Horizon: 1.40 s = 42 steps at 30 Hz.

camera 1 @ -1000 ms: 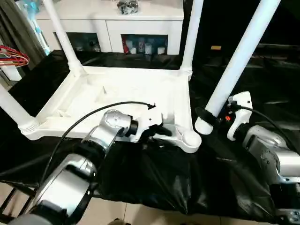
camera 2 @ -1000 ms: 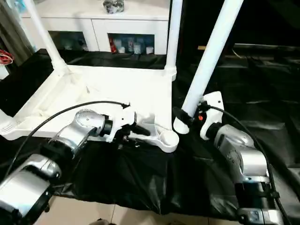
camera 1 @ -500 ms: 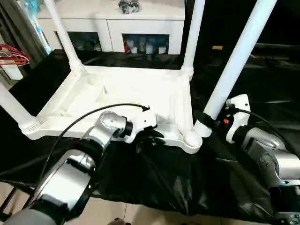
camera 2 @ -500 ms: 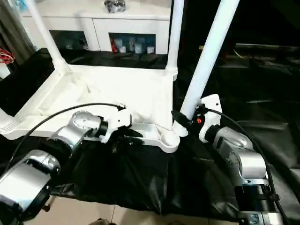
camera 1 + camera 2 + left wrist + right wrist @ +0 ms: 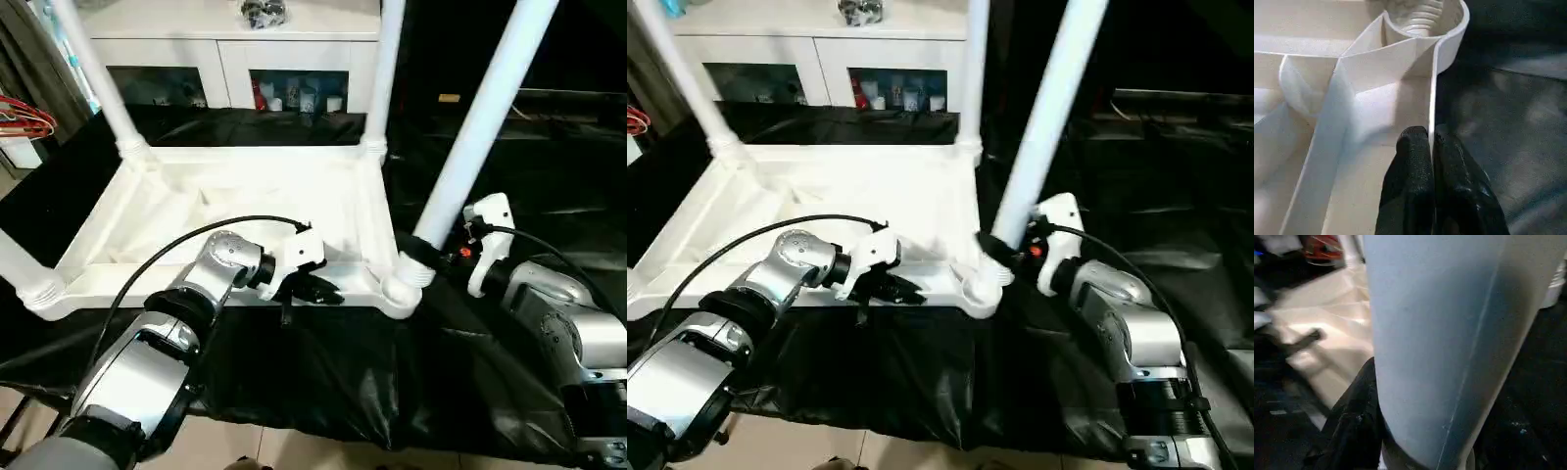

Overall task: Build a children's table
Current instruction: Rotate table base, then insert table leg to table base

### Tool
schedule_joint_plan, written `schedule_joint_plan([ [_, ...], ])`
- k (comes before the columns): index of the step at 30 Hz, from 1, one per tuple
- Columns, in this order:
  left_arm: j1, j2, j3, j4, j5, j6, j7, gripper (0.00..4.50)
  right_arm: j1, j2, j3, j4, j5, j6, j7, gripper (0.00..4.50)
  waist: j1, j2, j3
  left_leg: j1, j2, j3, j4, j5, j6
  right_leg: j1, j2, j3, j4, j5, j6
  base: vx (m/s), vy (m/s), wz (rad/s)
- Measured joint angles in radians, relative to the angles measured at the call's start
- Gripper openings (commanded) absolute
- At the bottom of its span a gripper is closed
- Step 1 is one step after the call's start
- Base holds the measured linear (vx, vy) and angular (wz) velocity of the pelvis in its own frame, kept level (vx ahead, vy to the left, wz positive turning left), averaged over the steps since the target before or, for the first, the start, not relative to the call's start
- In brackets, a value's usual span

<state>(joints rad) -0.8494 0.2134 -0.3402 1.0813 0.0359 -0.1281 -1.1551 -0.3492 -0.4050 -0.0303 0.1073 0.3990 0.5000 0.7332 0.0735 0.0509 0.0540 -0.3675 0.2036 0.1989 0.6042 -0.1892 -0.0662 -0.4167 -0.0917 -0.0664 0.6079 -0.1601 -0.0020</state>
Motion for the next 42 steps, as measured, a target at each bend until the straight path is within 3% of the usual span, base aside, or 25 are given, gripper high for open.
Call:
schedule_joint_plan([
  [7, 0.035, -0.032, 0.057, -0.082, -0.003, 0.118, 0.167, 0.00, -0.012, -0.009, 0.032, 0.000, -0.016, -0.001, 0.034, 1.90, -0.018, -0.001, 0.000, 0.000, 0.000, 0.000, -0.001, 0.000, 0.000, 0.001, 0.000, 0.000, 0.000, -0.004, 0.006, 0.000, 0.000, 0.00],
  [14, 0.089, -0.036, 0.059, -0.184, -0.001, 0.149, 0.168, 0.00, -0.087, 0.007, 0.042, 0.123, -0.091, -0.070, -0.016, 1.90, -0.016, -0.001, 0.000, 0.000, -0.001, 0.000, -0.002, 0.000, 0.000, -0.001, 0.000, 0.000, 0.000, -0.002, 0.002, 0.000, 0.000, 0.00],
  [35, 0.168, -0.017, 0.053, -0.339, 0.020, 0.190, 0.151, 0.00, -0.198, 0.050, 0.079, 0.325, -0.140, -0.162, 0.020, 1.89, -0.018, -0.011, -0.001, -0.001, -0.001, 0.000, -0.003, -0.001, 0.002, -0.001, -0.001, 0.000, 0.000, -0.005, 0.001, 0.000, 0.000, 0.00],
  [42, 0.180, -0.011, 0.053, -0.361, 0.020, 0.198, 0.144, 0.00, -0.201, 0.049, 0.077, 0.337, -0.135, -0.162, 0.052, 1.89, -0.020, -0.013, -0.002, 0.000, -0.001, 0.000, -0.003, -0.001, 0.001, -0.001, 0.000, 0.000, 0.000, -0.005, 0.001, 0.000, 0.000, 0.00],
])
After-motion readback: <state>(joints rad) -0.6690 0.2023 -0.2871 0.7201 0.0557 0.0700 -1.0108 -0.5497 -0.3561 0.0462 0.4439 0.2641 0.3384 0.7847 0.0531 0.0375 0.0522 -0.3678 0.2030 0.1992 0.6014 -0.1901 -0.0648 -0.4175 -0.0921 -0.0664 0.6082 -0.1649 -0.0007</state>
